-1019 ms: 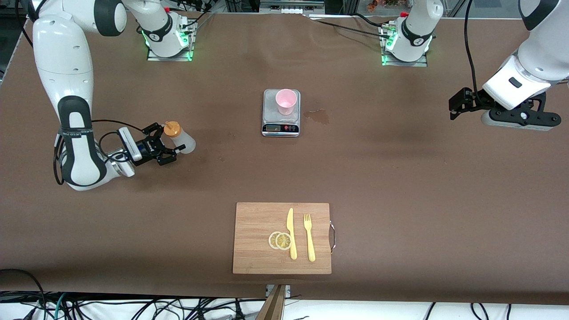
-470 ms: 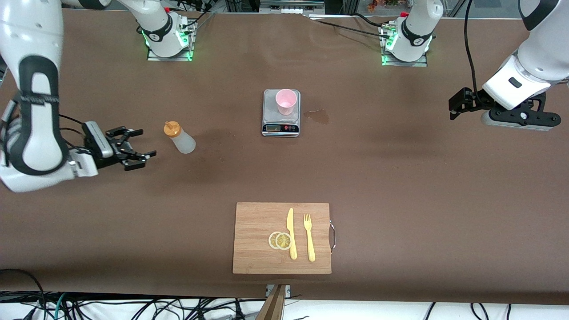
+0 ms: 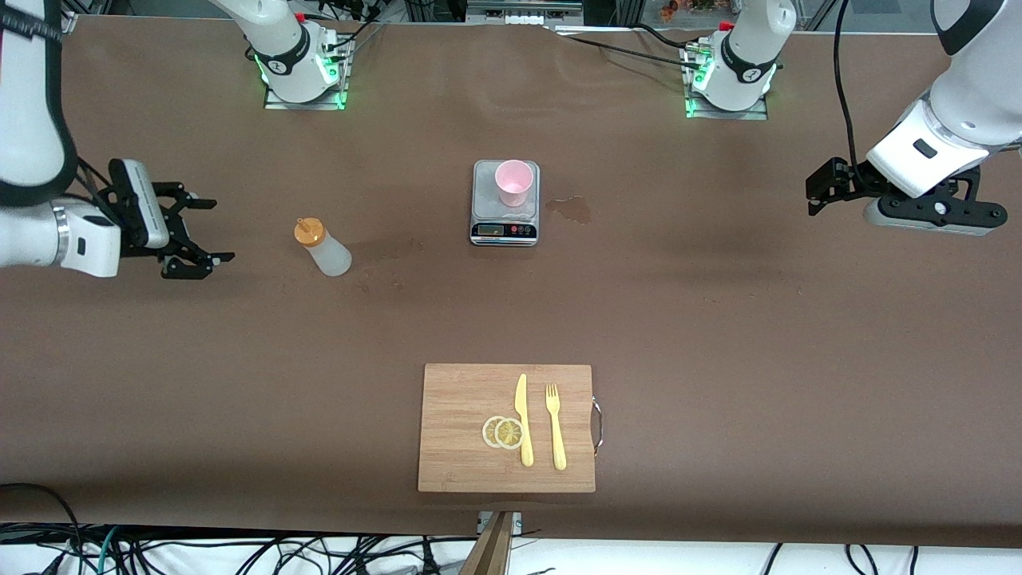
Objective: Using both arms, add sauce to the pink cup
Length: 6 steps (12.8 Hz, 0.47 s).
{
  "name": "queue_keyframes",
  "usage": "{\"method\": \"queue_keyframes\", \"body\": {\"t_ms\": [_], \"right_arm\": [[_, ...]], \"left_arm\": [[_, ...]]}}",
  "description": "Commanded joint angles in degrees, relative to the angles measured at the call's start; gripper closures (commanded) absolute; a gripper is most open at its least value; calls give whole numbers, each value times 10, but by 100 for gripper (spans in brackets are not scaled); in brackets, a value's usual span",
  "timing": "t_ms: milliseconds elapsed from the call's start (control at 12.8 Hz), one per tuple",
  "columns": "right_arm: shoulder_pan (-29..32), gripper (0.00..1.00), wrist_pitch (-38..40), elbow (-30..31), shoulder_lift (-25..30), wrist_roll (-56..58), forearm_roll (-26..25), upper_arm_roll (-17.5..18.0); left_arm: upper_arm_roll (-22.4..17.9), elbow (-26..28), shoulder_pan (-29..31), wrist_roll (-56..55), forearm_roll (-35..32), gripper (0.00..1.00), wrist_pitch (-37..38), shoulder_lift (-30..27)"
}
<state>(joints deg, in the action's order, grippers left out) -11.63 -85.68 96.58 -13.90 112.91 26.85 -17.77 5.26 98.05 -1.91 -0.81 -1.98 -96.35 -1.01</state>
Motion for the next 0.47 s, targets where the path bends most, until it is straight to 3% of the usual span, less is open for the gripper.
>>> {"method": "queue_keyframes", "body": {"t_ms": [0,392], "right_arm": [[-43,0,-46,62,91,-211,-65,5],[-88,0,-60,58,143,-551,-172,4]], "left_arm": [[-1,-12,0,13,7,0,12,3],[-1,-12,0,13,7,0,12,3]]}}
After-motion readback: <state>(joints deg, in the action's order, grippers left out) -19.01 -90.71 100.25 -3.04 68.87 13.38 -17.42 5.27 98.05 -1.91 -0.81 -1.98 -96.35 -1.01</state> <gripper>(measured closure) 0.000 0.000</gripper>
